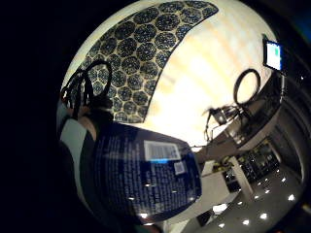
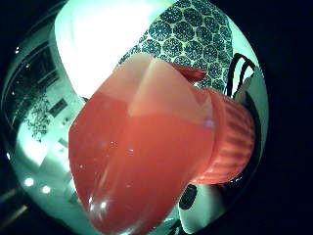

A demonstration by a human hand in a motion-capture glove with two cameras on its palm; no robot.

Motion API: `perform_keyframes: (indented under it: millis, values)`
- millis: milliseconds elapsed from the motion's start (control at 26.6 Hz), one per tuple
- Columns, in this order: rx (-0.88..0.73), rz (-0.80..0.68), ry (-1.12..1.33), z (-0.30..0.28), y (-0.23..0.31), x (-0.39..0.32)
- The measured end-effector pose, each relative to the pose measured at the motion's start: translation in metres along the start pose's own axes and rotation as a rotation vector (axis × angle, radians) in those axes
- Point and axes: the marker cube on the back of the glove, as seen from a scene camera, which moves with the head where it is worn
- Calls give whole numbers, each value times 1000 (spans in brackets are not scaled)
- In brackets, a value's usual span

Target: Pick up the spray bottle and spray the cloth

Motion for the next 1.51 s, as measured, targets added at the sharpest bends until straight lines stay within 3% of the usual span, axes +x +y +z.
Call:
perform_keyframes:
  millis: [151, 452, 753, 1016, 1279, 1505]
  values:
    - [32, -87, -67, 4, -8, -17]
    - [252, -505, -436, -43, 13, -102]
    - [441, -796, -818, -80, 7, -169]
    - [652, -803, -998, -87, -61, -211]
    - [624, -751, -1127, -58, -125, -236]
    - [567, -702, -1099, -41, -162, -246]
